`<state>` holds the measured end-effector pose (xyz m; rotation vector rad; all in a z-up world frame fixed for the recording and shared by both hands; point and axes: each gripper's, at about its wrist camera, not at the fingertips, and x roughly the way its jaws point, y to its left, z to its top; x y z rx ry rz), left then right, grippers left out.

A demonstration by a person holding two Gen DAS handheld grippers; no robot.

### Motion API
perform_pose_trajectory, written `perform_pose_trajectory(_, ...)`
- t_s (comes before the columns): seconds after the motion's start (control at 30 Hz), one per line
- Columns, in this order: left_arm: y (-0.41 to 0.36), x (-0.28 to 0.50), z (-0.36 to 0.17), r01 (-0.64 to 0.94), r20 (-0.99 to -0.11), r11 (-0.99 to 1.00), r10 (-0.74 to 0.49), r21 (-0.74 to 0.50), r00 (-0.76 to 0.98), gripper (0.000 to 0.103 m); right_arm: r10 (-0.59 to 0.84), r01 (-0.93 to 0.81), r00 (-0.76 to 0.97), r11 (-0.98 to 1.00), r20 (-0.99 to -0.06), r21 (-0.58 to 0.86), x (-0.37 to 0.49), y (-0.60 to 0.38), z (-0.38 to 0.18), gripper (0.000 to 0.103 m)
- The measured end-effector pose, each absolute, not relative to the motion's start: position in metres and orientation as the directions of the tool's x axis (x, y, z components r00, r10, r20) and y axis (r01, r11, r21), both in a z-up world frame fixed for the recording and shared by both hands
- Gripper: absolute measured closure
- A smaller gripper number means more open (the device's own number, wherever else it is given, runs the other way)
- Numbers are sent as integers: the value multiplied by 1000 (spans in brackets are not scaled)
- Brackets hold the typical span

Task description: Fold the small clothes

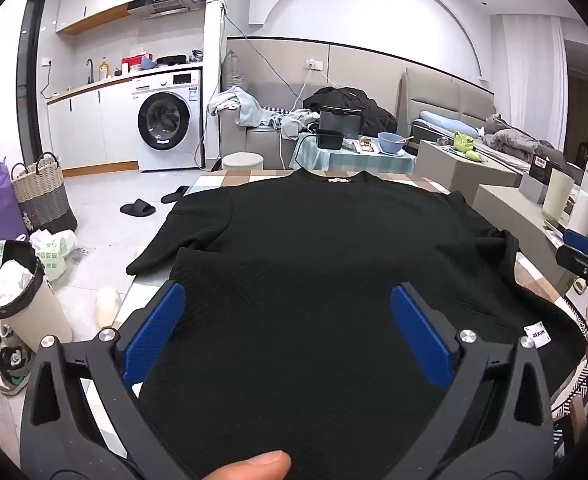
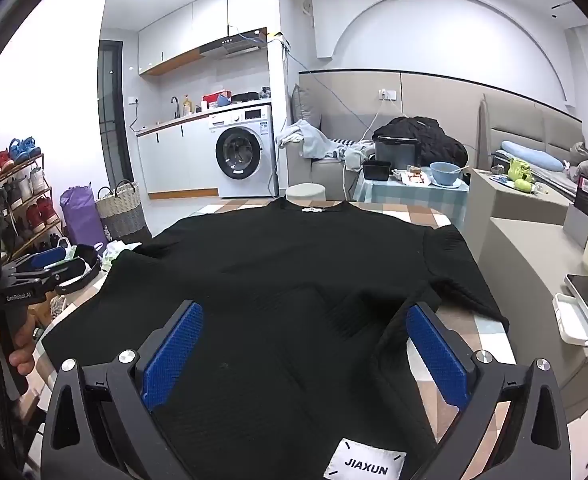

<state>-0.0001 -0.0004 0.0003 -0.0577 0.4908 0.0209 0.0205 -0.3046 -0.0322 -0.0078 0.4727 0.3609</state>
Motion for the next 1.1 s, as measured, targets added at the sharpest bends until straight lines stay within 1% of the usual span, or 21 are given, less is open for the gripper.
perform_pose_trajectory(0.1, 0, 0, 2, -30, -474, 997, -4, -65, 880, 1, 342, -344, 824, 935, -451, 80, 21, -304, -33, 0)
perform_pose_trajectory(0.33, 1, -2, -7, -22, -475, 998, -7, -56, 880, 1, 335, -344, 825, 937, -455, 66, 26, -298, -32, 0)
perform_pose_trajectory(0.47, -4, 5, -8, -20, -496, 999, -7, -49, 868, 1, 331, -339, 838, 939, -433, 63, 16, -304, -31, 0)
perform_pose_trajectory(0.67, -5, 8, -13, -21, -508, 999, -7, -50, 861, 1, 327, -340, 831, 939, -450, 56, 24, -302, -30, 0)
perform_pose_trajectory(1.1, -1, 17, -17, -23, -517, 998, -9, -56, 856, 1, 313, -332, 833, 942, -455, 40, 23, -297, -25, 0)
